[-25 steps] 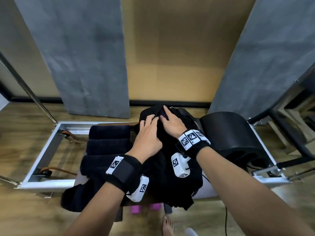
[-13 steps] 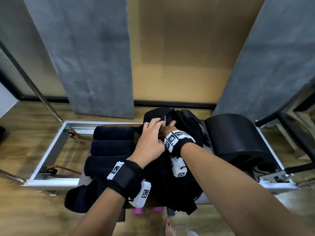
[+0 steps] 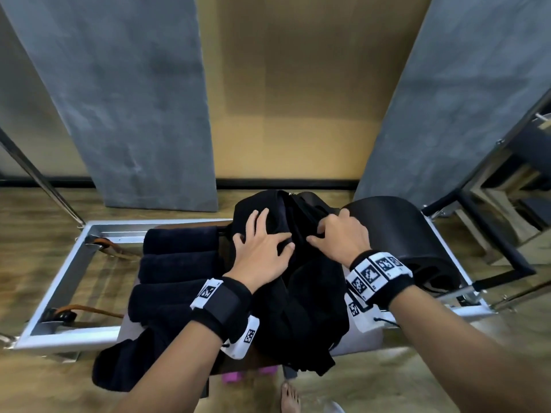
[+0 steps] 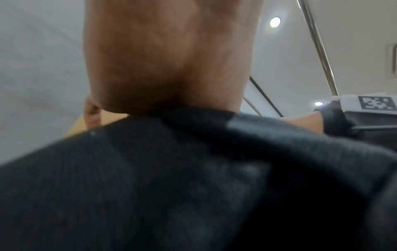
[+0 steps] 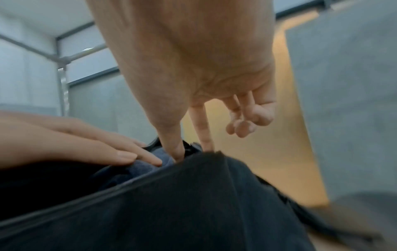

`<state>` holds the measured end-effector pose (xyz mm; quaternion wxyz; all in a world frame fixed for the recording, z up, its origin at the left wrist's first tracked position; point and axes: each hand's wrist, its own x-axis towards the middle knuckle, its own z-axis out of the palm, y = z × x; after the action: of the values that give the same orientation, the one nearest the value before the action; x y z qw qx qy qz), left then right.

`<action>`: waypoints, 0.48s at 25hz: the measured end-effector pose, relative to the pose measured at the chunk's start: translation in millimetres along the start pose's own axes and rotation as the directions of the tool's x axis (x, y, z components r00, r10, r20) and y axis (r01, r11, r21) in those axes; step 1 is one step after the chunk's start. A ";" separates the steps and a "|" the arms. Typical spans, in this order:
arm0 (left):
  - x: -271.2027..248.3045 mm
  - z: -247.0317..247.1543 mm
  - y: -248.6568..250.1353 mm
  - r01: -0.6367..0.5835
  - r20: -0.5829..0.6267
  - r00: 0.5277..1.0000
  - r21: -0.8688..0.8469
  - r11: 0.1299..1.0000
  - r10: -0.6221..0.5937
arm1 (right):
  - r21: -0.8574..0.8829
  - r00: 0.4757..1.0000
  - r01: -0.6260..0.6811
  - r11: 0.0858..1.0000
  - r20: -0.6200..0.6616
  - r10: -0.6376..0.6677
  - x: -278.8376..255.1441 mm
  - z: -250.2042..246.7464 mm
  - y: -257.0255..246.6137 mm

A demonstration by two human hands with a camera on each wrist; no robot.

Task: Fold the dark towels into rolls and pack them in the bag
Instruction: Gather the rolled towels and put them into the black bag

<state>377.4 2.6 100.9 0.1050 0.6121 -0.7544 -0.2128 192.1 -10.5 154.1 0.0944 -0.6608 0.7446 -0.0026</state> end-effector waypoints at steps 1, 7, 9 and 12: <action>0.5 2.0 1.5 0.014 0.019 1.000 -0.023 1.000 -0.014 | -0.001 0.998 -0.035 0.999 0.044 0.035 -5.4 3.6 0.8; -4.5 5.2 -0.1 0.057 0.046 0.998 -0.142 0.988 -0.051 | 0.025 0.982 -0.054 0.998 0.184 0.049 -4.6 9.6 9.0; -4.7 6.4 -1.1 0.032 0.026 0.999 -0.173 0.984 -0.028 | 0.097 0.996 -0.046 0.994 0.076 0.038 -3.1 -7.5 13.8; -2.9 7.4 3.8 -0.008 0.020 1.000 -0.211 0.977 0.012 | 0.124 0.994 -0.028 0.992 -0.097 0.041 -0.3 -36.3 12.2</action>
<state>371.5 7.4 96.3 0.1624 0.5914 -0.7317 -0.2975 174.9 -13.0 188.2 0.0974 -0.6399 0.7581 -0.0795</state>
